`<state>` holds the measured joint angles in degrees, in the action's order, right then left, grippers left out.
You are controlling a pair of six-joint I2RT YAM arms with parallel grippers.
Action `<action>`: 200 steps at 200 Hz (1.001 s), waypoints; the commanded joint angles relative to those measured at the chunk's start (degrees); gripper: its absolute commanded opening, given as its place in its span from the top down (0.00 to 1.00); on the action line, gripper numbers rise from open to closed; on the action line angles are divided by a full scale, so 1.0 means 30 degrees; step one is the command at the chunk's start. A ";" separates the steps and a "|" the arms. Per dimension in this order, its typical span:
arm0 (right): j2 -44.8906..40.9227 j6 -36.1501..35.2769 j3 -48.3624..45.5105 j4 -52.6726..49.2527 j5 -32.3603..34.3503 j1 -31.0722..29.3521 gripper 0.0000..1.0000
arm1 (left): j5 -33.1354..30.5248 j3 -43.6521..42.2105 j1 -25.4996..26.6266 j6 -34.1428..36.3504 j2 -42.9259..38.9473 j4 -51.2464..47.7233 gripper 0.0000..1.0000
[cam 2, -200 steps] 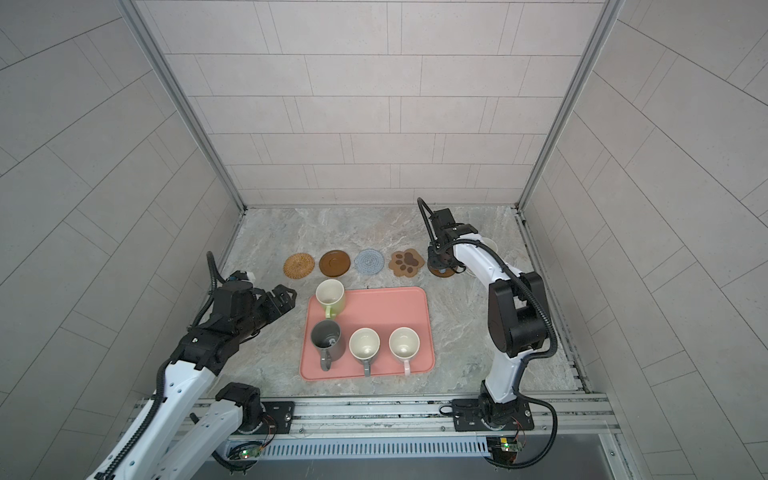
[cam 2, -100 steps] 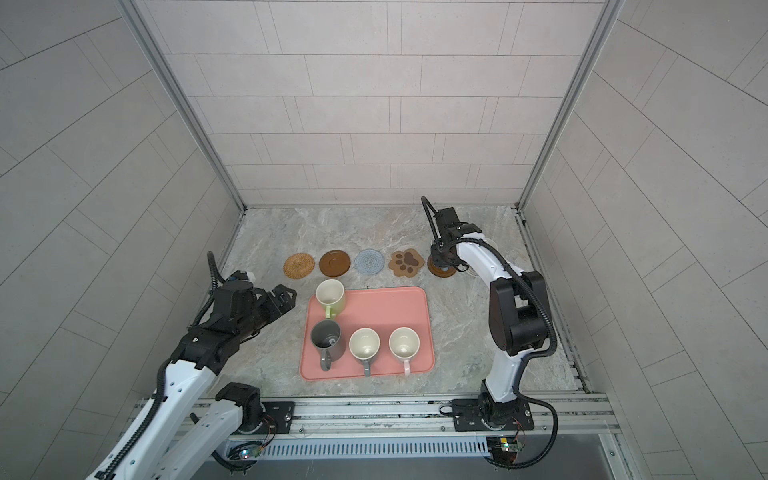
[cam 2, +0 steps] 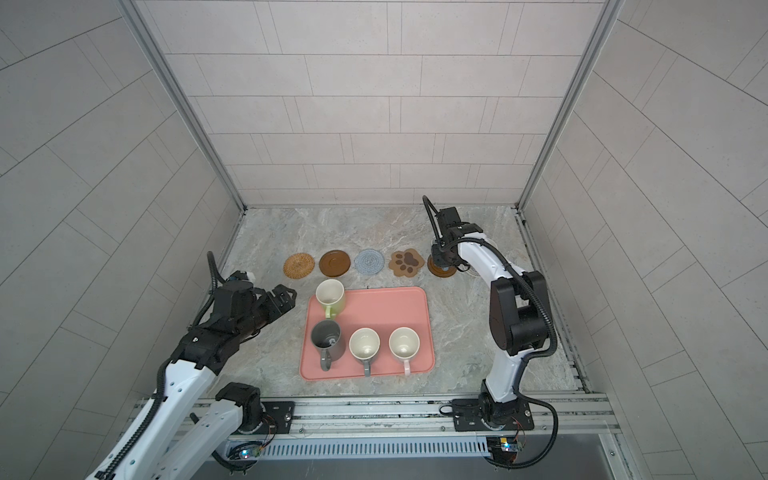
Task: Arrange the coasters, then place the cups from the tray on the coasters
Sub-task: 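Lower the held blue floral mug onto the dark wooden coaster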
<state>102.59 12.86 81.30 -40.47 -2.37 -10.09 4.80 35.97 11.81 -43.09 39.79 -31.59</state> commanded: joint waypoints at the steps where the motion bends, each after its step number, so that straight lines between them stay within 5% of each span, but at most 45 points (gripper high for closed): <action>1: -0.0009 -0.0269 0.0038 0.0596 0.0205 0.0162 0.93 | -0.0384 0.0104 0.0104 -0.0288 -0.0197 -0.0114 0.00; 200: 0.0022 -0.0770 -0.0847 0.0808 -0.0190 0.0580 0.93 | -0.0281 0.0111 0.0098 -0.0402 -0.0294 -0.0103 0.00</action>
<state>102.59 11.22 79.33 -38.81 -2.94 -8.64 4.82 35.97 11.81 -43.57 39.68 -31.59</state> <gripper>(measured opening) 0.177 0.999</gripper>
